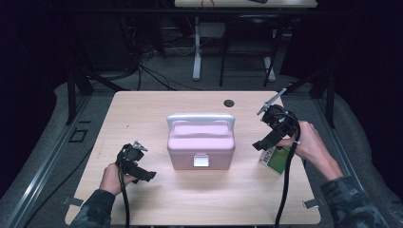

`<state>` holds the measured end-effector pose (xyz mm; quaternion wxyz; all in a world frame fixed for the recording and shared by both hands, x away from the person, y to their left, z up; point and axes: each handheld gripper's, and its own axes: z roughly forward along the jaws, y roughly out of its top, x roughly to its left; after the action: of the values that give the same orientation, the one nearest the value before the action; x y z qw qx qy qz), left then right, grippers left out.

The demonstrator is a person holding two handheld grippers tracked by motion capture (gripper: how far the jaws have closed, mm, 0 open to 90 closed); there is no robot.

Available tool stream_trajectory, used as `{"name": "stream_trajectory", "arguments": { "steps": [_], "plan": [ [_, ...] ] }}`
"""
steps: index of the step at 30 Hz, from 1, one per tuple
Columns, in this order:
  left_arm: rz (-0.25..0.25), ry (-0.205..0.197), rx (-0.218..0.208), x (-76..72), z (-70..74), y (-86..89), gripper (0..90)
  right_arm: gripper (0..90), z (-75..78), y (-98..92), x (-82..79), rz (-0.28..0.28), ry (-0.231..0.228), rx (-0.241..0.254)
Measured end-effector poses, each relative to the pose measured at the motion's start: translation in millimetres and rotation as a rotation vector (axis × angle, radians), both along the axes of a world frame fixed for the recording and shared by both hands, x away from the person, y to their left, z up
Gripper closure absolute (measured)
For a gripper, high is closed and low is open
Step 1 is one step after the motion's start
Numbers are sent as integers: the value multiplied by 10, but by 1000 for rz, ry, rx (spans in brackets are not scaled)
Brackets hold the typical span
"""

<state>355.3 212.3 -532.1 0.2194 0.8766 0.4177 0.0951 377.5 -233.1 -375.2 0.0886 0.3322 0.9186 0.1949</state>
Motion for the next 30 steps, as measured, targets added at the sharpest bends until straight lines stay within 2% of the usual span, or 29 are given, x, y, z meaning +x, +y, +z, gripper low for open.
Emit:
{"name": "stream_trajectory", "arguments": {
  "steps": [5, 7, 13, 25, 26, 30],
  "plan": [
    [-4, 0, 1, 1, 1, -7, 3, 17, -34, 165, 53, 28, -7, 20],
    [-5, 2, -12, 1, 0, -7, 3, 17, -42, 223, 73, 34, -15, 26],
    [-9, -3, -4, 0, 10, -14, 4, 26, -86, 362, 126, 53, -17, 49],
    [-8, -10, -7, -11, 33, -24, 4, 79, -143, 502, 219, 40, -52, 99],
    [-6, -11, -17, -14, 46, -21, 5, 85, -147, 511, 228, 39, -56, 101],
    [-4, -15, -24, -9, 71, -22, 7, 149, -162, 547, 268, 32, -75, 117]
  ]
}}
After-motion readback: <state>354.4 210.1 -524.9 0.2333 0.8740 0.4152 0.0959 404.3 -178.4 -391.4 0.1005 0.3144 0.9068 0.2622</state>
